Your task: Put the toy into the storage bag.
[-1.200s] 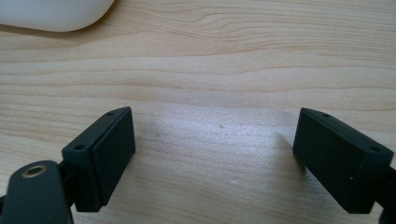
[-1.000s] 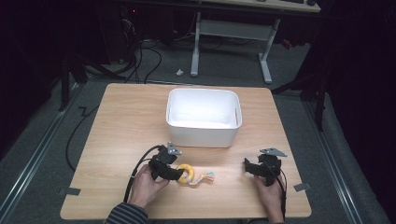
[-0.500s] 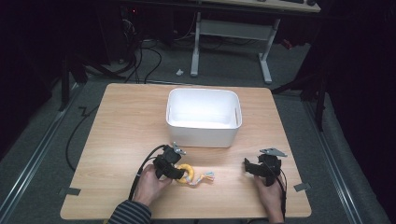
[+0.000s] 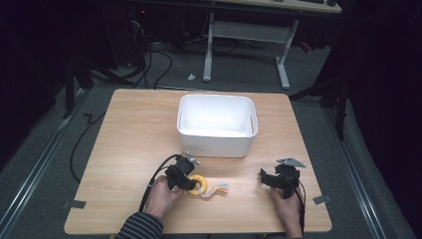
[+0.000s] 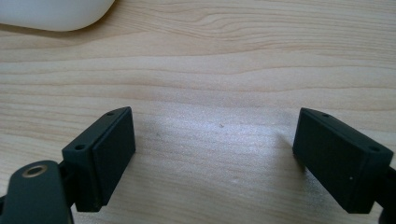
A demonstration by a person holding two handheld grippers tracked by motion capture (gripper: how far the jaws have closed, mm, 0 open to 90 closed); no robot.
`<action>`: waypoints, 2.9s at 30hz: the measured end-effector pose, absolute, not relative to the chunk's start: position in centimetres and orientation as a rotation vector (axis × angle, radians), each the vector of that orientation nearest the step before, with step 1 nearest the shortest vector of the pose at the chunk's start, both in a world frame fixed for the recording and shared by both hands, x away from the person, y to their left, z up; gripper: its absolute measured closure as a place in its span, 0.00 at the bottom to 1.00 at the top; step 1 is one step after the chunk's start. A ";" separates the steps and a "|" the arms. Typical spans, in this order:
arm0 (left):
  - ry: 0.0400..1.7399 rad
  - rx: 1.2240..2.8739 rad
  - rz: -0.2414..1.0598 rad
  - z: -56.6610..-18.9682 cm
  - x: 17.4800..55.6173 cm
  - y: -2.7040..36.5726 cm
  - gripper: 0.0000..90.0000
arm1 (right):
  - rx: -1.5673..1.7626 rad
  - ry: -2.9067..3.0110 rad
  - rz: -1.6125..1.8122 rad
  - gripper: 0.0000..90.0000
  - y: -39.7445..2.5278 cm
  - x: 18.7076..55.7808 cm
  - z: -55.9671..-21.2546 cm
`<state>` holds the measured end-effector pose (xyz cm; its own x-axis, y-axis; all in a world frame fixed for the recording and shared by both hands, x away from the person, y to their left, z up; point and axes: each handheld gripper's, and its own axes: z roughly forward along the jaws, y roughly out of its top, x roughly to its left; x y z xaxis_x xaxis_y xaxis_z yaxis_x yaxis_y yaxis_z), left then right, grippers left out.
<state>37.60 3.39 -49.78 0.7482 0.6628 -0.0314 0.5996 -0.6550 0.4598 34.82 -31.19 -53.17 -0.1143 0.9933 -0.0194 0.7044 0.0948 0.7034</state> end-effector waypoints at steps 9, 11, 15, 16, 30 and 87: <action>0.952 2.500 0.164 -49.9 37.7 3.2 0.71 | 1.657 1.878 0.754 0.15 -31.2 34.8 -53.2; 0.949 2.505 0.166 -49.8 37.7 3.2 0.72 | 1.658 1.878 0.754 0.15 -31.2 34.8 -53.2; 0.948 2.501 0.164 -49.9 37.7 3.2 0.73 | 1.657 1.877 0.757 0.15 -31.2 34.8 -53.2; 0.947 2.499 0.167 -49.9 37.7 3.2 0.73 | 1.657 1.877 0.758 0.15 -31.2 34.8 -53.2; 0.954 2.449 0.175 -48.8 37.2 4.0 0.76 | 1.655 1.880 0.753 0.15 -31.2 34.8 -53.2; 0.850 2.321 0.226 -36.2 36.6 6.5 0.76 | 1.656 1.880 0.759 0.16 -31.1 34.6 -53.2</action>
<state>36.58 6.54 -36.15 0.7750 0.6293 -0.0576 0.5177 -0.5800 0.6289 34.62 -31.14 -53.17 -0.1194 0.9927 -0.0165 0.7030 0.0962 0.7047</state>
